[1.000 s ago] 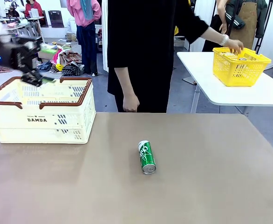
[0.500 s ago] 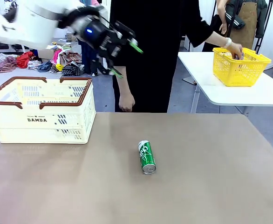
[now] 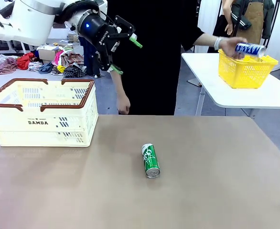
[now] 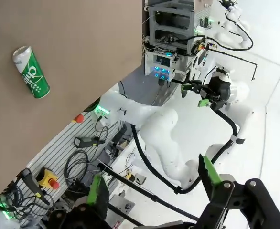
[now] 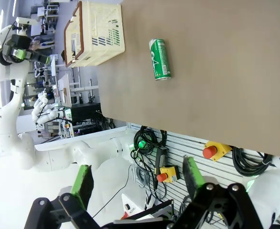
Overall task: Place the drinks into the Shopping basket.
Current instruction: Pick up one drink and place it into the Shopping basket.
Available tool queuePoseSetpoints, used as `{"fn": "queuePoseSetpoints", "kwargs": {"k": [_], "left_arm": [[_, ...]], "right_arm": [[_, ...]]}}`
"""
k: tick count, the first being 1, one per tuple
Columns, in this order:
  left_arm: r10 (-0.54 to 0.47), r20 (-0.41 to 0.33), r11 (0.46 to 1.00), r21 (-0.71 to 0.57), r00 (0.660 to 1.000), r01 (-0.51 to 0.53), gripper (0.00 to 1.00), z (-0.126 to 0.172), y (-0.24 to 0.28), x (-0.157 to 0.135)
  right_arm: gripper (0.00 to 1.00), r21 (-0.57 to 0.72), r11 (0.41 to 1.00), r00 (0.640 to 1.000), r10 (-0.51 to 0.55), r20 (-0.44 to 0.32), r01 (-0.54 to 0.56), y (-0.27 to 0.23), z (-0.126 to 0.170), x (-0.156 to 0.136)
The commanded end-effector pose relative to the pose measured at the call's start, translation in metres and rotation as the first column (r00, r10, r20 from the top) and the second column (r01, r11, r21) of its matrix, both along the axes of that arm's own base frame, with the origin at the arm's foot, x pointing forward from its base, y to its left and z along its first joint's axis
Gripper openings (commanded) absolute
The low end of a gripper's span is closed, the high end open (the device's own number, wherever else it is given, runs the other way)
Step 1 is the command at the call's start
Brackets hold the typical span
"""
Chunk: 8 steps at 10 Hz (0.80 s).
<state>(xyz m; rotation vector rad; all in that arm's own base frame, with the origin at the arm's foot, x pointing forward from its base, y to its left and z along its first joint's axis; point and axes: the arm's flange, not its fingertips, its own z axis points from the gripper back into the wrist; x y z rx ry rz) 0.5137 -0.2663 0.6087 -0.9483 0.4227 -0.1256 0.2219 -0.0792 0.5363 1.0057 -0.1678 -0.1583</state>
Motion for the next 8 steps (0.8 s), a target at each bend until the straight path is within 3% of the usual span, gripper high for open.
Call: {"fn": "queuePoseSetpoints", "kwargs": {"k": [1,3,5,6,7,8], "left_arm": [[-0.081,0.082,0.991,0.117,0.993,0.071,1.0,-0.023,-0.034,-0.012],[-0.073,0.13,0.947,0.32,0.989,0.028,1.0,-0.07,-0.069,-0.044],[-0.053,0.169,0.904,0.428,0.984,-0.025,1.0,-0.091,-0.084,-0.063],[-0.057,0.154,0.938,0.346,0.986,0.0,1.0,-0.076,-0.055,-0.072],[-0.065,0.157,0.986,0.16,0.986,0.039,1.0,-0.037,0.014,-0.081],[-0.046,0.14,0.992,0.125,0.989,0.029,1.0,-0.006,0.08,-0.092]], "right_arm": [[1.0,0.022,1.0,1.0,0.012,0.027,-0.013,0.0,0.002,0.001],[1.0,0.022,1.0,1.0,0.012,0.027,-0.013,0.0,0.002,0.001],[1.0,0.022,1.0,1.0,0.012,0.027,-0.013,0.0,0.002,0.001],[1.0,0.022,1.0,1.0,0.012,0.027,-0.013,0.0,0.002,0.001],[1.0,0.022,1.0,1.0,0.012,0.027,-0.013,0.0,0.002,0.001],[1.0,0.022,1.0,1.0,0.012,0.027,-0.013,0.0,0.002,0.001]]}}
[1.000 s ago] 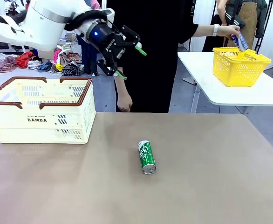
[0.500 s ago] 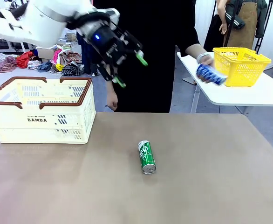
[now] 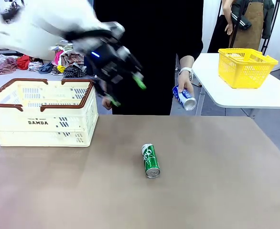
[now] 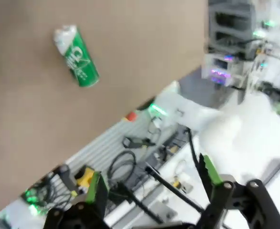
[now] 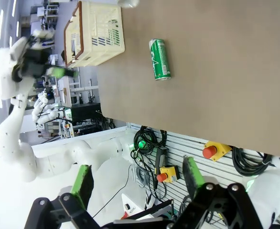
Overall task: Place the drinks into the Shopping basket.
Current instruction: Pick up one drink and place it into the Shopping basket.
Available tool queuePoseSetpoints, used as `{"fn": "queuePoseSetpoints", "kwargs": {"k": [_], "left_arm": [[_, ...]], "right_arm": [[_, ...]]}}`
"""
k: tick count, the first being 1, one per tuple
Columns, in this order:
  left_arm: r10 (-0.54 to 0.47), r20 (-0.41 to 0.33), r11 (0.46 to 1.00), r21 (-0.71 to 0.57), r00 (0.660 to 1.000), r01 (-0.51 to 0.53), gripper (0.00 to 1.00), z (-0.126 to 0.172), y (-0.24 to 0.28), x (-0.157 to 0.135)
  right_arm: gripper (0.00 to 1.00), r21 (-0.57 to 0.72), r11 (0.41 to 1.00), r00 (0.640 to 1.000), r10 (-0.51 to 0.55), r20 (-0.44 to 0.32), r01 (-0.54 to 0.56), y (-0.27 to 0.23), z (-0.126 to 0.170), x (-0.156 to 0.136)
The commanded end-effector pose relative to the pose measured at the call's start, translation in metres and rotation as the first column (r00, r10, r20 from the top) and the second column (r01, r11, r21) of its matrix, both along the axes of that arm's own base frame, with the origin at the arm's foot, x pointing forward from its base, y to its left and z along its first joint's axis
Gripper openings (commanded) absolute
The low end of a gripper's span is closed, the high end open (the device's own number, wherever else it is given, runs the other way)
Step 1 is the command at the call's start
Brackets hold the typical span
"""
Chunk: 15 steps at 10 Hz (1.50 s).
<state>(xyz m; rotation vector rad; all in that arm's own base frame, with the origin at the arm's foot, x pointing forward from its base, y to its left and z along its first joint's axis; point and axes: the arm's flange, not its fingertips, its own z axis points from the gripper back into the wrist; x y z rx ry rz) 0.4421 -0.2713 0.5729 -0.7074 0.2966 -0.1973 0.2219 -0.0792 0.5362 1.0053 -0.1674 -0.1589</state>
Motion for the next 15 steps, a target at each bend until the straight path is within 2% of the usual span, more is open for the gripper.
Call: {"fn": "queuePoseSetpoints", "kwargs": {"k": [1,2,3,4,5,6,7,8,9,14,15], "left_arm": [[-0.019,-0.067,0.995,-0.097,0.998,0.012,1.0,0.045,0.149,-0.034],[-0.06,-0.073,0.975,-0.216,0.995,0.043,1.0,0.052,0.208,-0.057],[0.0,-0.063,0.956,-0.293,0.998,-0.019,1.0,0.047,0.263,-0.089],[0.05,-0.03,0.925,-0.376,0.998,-0.057,1.0,0.035,0.297,-0.115],[0.04,0.038,0.882,-0.47,0.998,-0.017,1.0,0.023,0.318,-0.139],[0.028,0.142,0.827,-0.559,0.99,0.057,1.0,0.013,0.333,-0.158],[0.088,0.154,0.754,-0.656,0.984,0.035,1.0,0.005,0.341,-0.166],[0.091,0.107,0.728,-0.685,0.99,0.007,1.0,0.001,0.339,-0.161],[0.082,0.107,0.823,-0.568,0.991,-0.007,1.0,0.015,0.355,-0.166],[0.088,0.122,0.813,-0.583,0.989,0.0,1.0,0.012,0.352,-0.166],[0.046,0.131,0.857,-0.514,0.99,0.028,1.0,0.004,0.314,-0.143]], "right_arm": [[1.0,0.022,1.0,1.0,0.012,0.028,-0.013,0.0,0.002,0.001],[1.0,0.022,1.0,1.0,0.012,0.028,-0.013,0.0,0.002,0.001],[1.0,0.022,1.0,1.0,0.012,0.028,-0.013,0.0,0.002,0.001],[1.0,0.022,1.0,1.0,0.012,0.028,-0.013,0.0,0.002,0.001],[1.0,0.022,1.0,1.0,0.012,0.028,-0.013,0.0,0.002,0.001],[1.0,0.022,1.0,1.0,0.012,0.028,-0.013,0.0,0.002,0.001],[1.0,0.022,1.0,1.0,0.012,0.028,-0.013,0.0,0.002,0.001],[1.0,0.022,1.0,1.0,0.012,0.028,-0.013,0.0,0.002,0.001],[1.0,0.022,1.0,1.0,0.012,0.028,-0.013,0.0,0.002,0.001],[1.0,0.022,1.0,1.0,0.012,0.028,-0.013,0.0,0.002,0.001],[1.0,0.022,1.0,1.0,0.012,0.028,-0.013,0.0,0.002,0.001]]}}
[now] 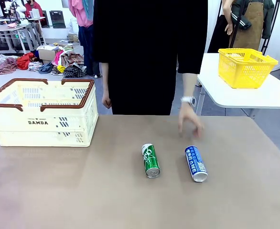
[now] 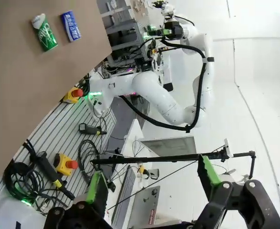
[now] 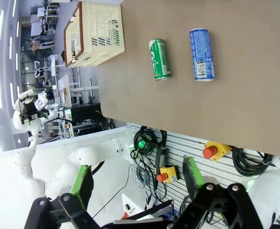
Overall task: Place the drinks into the Shopping basket.
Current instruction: Pick up one drink and place it into the Shopping basket.
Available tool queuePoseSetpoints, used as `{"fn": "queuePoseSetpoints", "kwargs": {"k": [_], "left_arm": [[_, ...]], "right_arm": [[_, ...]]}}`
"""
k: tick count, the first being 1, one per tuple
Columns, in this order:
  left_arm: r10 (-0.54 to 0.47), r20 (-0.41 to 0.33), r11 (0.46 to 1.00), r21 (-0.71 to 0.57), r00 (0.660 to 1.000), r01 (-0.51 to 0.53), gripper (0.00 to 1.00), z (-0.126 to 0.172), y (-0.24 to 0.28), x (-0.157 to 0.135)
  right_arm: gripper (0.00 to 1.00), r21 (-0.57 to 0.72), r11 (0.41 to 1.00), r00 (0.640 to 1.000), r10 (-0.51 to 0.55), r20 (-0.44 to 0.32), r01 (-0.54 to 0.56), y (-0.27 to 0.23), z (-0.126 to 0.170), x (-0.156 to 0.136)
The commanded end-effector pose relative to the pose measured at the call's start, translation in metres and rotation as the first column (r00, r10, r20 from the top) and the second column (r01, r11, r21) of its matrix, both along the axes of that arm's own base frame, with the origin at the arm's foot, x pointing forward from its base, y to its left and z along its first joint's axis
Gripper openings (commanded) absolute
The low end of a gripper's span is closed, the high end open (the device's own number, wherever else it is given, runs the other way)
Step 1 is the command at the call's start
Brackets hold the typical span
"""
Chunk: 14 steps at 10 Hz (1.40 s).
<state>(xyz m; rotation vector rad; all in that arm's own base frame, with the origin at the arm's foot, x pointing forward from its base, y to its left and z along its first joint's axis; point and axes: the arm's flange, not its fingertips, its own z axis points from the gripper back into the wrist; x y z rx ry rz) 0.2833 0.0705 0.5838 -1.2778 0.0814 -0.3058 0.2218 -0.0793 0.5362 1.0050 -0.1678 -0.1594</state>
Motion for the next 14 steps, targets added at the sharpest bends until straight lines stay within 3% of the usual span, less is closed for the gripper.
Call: {"fn": "queuePoseSetpoints", "kwargs": {"k": [1,3,4,6,8,9,10,14], "left_arm": [[-0.021,-0.001,0.984,0.177,1.0,0.021,1.0,-0.017,-0.08,0.043],[-0.106,-0.1,0.925,0.355,0.989,0.134,1.0,-0.039,-0.185,0.084],[-0.116,-0.101,0.882,0.447,0.988,0.15,1.0,-0.047,-0.234,0.097],[-0.211,-0.069,0.861,0.46,0.975,0.218,1.0,-0.048,-0.317,0.113],[-0.144,0.014,0.816,0.567,0.989,0.111,1.0,-0.069,-0.371,0.126],[-0.061,0.093,0.742,0.67,0.994,-0.017,1.0,-0.087,-0.38,0.136],[-0.182,-0.009,0.847,0.506,0.983,0.162,1.0,-0.063,-0.372,0.111],[-0.168,0.005,0.831,0.539,0.986,0.139,1.0,-0.069,-0.381,0.119]], "right_arm": [[1.0,0.022,1.0,1.0,0.013,0.028,-0.014,0.0,0.002,0.001],[1.0,0.022,1.0,1.0,0.013,0.028,-0.014,0.0,0.002,0.001],[1.0,0.022,1.0,1.0,0.013,0.028,-0.014,0.0,0.002,0.001],[1.0,0.022,1.0,1.0,0.013,0.028,-0.014,0.0,0.002,0.001],[1.0,0.022,1.0,1.0,0.013,0.028,-0.014,0.0,0.002,0.001],[1.0,0.022,1.0,1.0,0.013,0.028,-0.014,0.0,0.002,0.001],[1.0,0.022,1.0,1.0,0.013,0.028,-0.014,0.0,0.002,0.001],[1.0,0.022,1.0,1.0,0.013,0.028,-0.014,0.0,0.002,0.001]]}}
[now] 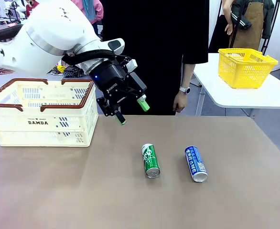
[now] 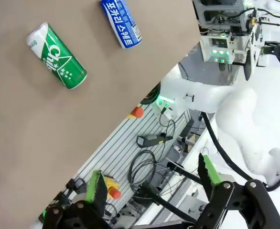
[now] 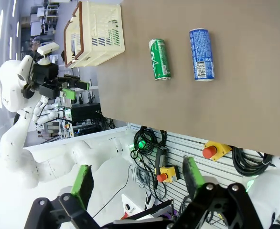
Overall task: Place the drinks into the Shopping basket.
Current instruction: Pick up one drink and place it into the Shopping basket.
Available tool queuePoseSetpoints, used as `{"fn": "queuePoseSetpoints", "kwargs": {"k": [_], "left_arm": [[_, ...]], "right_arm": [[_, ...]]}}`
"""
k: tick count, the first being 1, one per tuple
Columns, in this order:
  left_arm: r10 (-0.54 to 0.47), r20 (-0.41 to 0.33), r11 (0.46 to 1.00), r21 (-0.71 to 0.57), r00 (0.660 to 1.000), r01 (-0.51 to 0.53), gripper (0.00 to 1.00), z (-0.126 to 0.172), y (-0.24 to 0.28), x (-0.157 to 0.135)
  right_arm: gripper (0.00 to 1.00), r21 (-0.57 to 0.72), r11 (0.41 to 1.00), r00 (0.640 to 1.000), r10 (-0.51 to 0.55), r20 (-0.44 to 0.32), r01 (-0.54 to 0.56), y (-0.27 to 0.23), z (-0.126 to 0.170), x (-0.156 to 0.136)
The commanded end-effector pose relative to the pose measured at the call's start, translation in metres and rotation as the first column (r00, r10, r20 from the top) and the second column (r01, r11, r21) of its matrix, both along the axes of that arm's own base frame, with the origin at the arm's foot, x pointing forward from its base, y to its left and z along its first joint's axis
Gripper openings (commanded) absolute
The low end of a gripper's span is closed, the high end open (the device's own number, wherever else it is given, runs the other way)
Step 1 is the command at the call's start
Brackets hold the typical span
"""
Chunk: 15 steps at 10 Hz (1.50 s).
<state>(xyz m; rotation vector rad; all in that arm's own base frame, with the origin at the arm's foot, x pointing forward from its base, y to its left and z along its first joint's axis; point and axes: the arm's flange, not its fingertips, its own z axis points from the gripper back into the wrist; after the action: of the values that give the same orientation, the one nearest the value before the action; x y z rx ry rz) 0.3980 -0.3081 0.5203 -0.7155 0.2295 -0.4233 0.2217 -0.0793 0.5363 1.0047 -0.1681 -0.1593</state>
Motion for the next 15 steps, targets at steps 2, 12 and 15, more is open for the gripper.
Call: {"fn": "queuePoseSetpoints", "kwargs": {"k": [2,12,15], "left_arm": [[0.239,0.077,0.923,0.292,0.968,-0.251,1.0,-0.019,-0.055,-0.005],[0.637,0.402,0.399,0.558,0.658,-0.728,1.0,-0.143,-0.158,-0.026],[0.627,0.401,0.394,0.577,0.668,-0.715,1.0,-0.173,-0.151,-0.027]], "right_arm": [[1.0,0.023,1.0,1.0,0.013,0.027,-0.014,0.0,0.002,0.001],[1.0,0.023,1.0,1.0,0.013,0.027,-0.014,0.0,0.002,0.001],[1.0,0.023,1.0,1.0,0.013,0.027,-0.014,0.0,0.002,0.001]]}}
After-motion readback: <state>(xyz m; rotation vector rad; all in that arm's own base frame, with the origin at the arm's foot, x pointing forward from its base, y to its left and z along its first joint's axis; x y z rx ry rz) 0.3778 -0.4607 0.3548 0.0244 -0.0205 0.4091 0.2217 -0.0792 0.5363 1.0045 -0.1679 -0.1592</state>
